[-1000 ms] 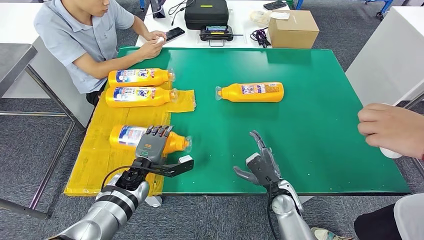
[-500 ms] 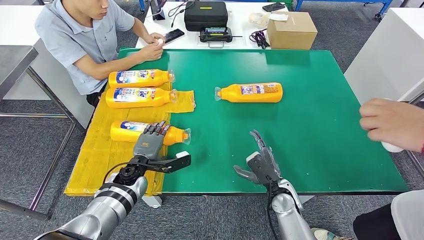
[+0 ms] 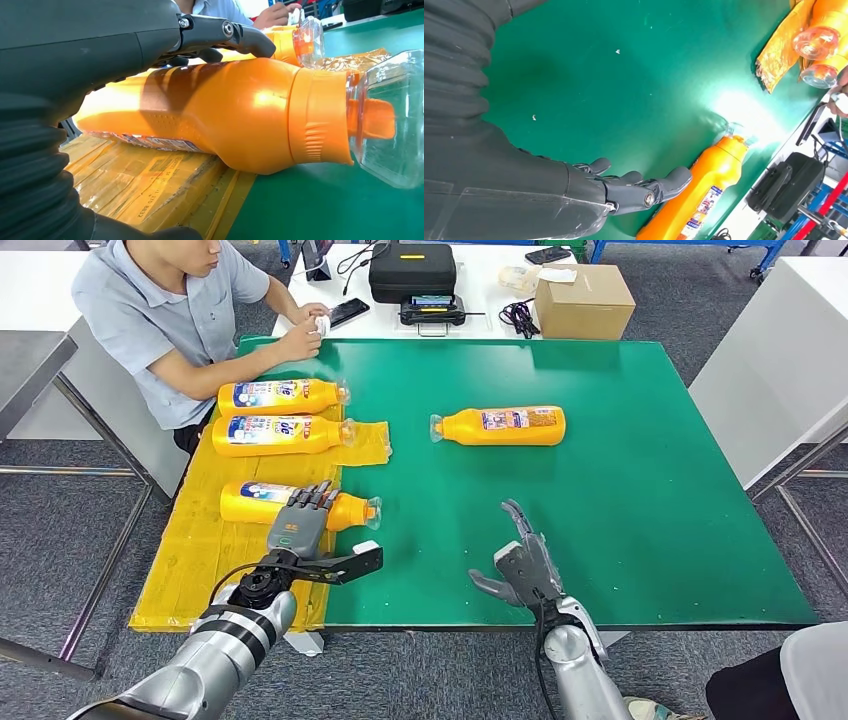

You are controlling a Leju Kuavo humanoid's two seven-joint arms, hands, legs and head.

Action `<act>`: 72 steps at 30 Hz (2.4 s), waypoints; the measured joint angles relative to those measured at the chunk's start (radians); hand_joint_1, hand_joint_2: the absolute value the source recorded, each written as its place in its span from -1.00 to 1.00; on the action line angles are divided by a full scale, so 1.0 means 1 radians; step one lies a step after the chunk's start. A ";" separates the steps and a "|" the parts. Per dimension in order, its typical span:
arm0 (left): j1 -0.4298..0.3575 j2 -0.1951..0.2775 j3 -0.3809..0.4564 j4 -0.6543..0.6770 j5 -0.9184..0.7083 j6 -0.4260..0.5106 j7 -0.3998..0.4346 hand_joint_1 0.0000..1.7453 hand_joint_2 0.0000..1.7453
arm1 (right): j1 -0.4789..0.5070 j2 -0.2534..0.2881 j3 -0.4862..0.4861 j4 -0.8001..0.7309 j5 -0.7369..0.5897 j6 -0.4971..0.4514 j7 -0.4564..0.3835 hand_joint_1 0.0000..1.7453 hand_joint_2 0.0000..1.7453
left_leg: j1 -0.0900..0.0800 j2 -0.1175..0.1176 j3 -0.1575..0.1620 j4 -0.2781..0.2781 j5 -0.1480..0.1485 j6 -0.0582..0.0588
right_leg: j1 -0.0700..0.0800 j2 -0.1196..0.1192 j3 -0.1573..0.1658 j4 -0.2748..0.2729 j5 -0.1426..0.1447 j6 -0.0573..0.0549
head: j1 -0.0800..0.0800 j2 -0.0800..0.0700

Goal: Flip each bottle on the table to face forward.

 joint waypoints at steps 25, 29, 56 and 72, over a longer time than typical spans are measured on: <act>0.212 -0.053 -0.254 -0.554 -0.079 -0.019 0.052 -1.00 1.00 | 0.078 0.001 -0.038 -0.058 0.034 -0.024 0.007 -1.00 1.00 | 0.000 0.000 -0.007 0.000 0.000 0.000 | 0.000 0.000 -0.007 0.000 0.000 0.000 | 0.000 0.000; 0.243 -0.053 -0.294 -0.640 -0.079 -0.030 0.061 -1.00 1.00 | 0.101 0.002 -0.046 -0.086 0.037 -0.024 0.008 -1.00 1.00 | 0.000 0.000 -0.007 0.000 0.000 0.000 | 0.000 0.000 -0.007 0.000 0.000 0.000 | 0.000 0.000; 0.439 -0.107 -0.253 -0.870 0.886 -0.031 -0.451 -1.00 1.00 | 0.300 0.083 -0.160 -0.462 -0.183 0.162 -0.094 -1.00 1.00 | 0.000 0.000 -0.009 0.000 -0.001 0.000 | 0.000 0.000 -0.010 0.000 0.000 0.000 | 0.000 0.000; 0.498 -0.112 -0.178 -0.937 1.097 -0.141 -0.498 -1.00 1.00 | 0.272 0.178 -0.170 -0.599 -0.024 0.019 0.050 -1.00 1.00 | 0.000 0.001 -0.008 0.000 0.000 0.000 | 0.000 0.000 -0.009 0.000 0.000 0.000 | 0.000 0.000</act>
